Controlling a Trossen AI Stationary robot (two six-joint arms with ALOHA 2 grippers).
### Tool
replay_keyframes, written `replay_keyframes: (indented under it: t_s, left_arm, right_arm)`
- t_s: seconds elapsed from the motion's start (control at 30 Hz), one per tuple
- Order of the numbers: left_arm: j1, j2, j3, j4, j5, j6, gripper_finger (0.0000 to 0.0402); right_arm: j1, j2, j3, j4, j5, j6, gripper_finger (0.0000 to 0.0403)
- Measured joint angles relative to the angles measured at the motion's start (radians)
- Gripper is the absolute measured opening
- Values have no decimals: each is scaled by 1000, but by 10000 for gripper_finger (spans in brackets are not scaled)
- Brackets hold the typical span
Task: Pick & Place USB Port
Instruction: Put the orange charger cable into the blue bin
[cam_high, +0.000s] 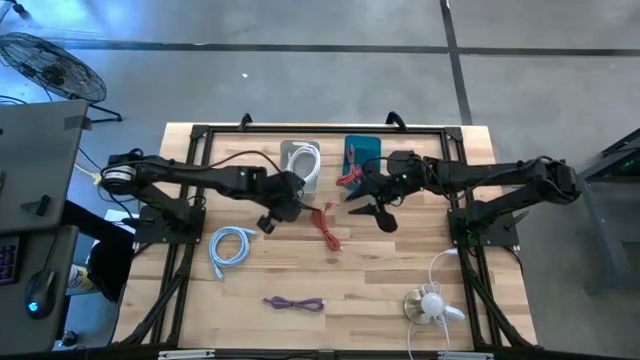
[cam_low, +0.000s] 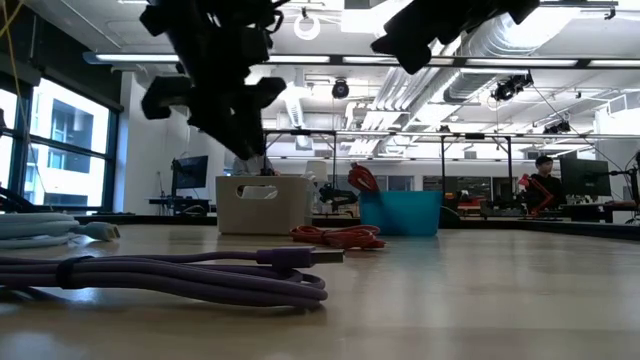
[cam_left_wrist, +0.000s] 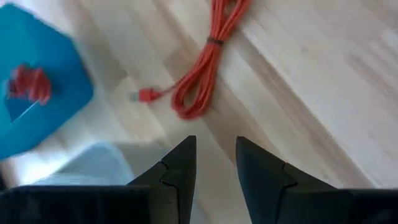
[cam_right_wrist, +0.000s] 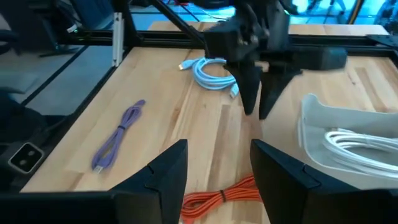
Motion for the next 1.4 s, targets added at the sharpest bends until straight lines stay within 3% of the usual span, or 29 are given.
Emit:
replay_keyframes:
  t_s: [0.17,0.63,1.1,1.4]
  left_arm:
    - [-24,53,41,9,25,3,109]
    - [-30,169,115,66,33,40,113]
    - [-31,248,179,86,21,30,261]
    - [-51,306,179,100,18,83,272]
  right_arm:
    - [47,-24,0,-4,6,-16,167]
    - [219,-150,0,-133,279,-27,167]
    - [418,-151,0,-164,496,66,167]
    - [519,-151,0,-187,597,123,167]
